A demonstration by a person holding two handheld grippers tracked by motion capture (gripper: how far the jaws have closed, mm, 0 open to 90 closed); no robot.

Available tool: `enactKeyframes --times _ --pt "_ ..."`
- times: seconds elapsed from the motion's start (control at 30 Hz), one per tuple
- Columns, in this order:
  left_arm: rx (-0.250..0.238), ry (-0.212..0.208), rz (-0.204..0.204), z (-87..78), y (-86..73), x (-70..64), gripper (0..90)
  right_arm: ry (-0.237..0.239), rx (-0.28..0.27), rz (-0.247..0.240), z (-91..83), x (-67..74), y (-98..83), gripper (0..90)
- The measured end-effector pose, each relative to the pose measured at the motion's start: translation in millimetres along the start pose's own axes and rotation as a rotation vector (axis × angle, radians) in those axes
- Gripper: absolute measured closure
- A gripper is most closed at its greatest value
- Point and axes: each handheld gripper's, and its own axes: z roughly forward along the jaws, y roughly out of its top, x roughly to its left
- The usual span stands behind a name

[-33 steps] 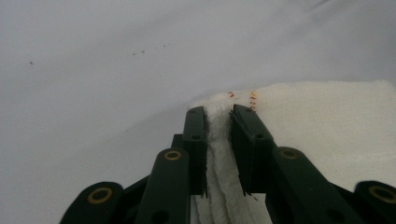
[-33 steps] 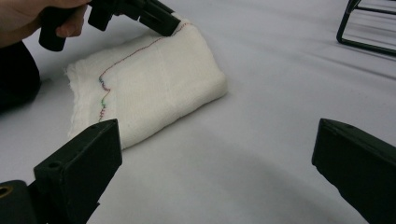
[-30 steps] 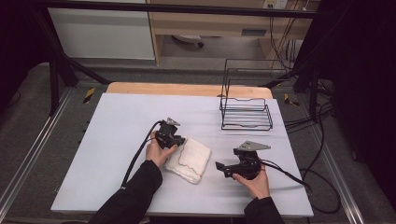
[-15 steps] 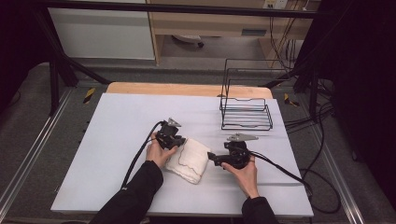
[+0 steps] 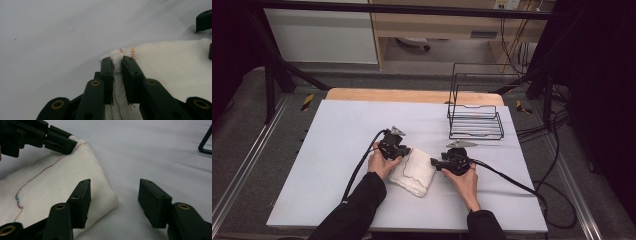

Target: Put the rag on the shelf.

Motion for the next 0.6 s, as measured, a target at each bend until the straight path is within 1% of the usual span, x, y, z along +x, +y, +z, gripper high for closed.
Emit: enactKeyframes --times 0.1,0.2,0.33,0.47,0.6 --pt "0.002 -0.008 -0.006 0.0 -0.2 0.4 78.5 0.011 0.01 0.01 -1.5 0.6 0.2 55.0" --pt "-0.002 -0.01 -0.011 0.2 -0.4 0.4 78.4 0.021 0.022 0.032 -0.8 1.2 -0.2 60.1" --pt "-0.003 -0.013 -0.014 0.2 -0.4 0.8 78.4 0.031 0.032 0.061 1.3 2.7 -1.7 65.4" --pt "-0.001 -0.015 -0.013 0.1 -0.3 1.6 78.4 0.042 0.037 0.077 2.4 5.1 -2.2 70.5" --pt "-0.003 -0.038 -0.028 0.0 -1.0 5.4 78.3 0.048 0.041 0.094 3.5 5.3 -1.7 75.4"
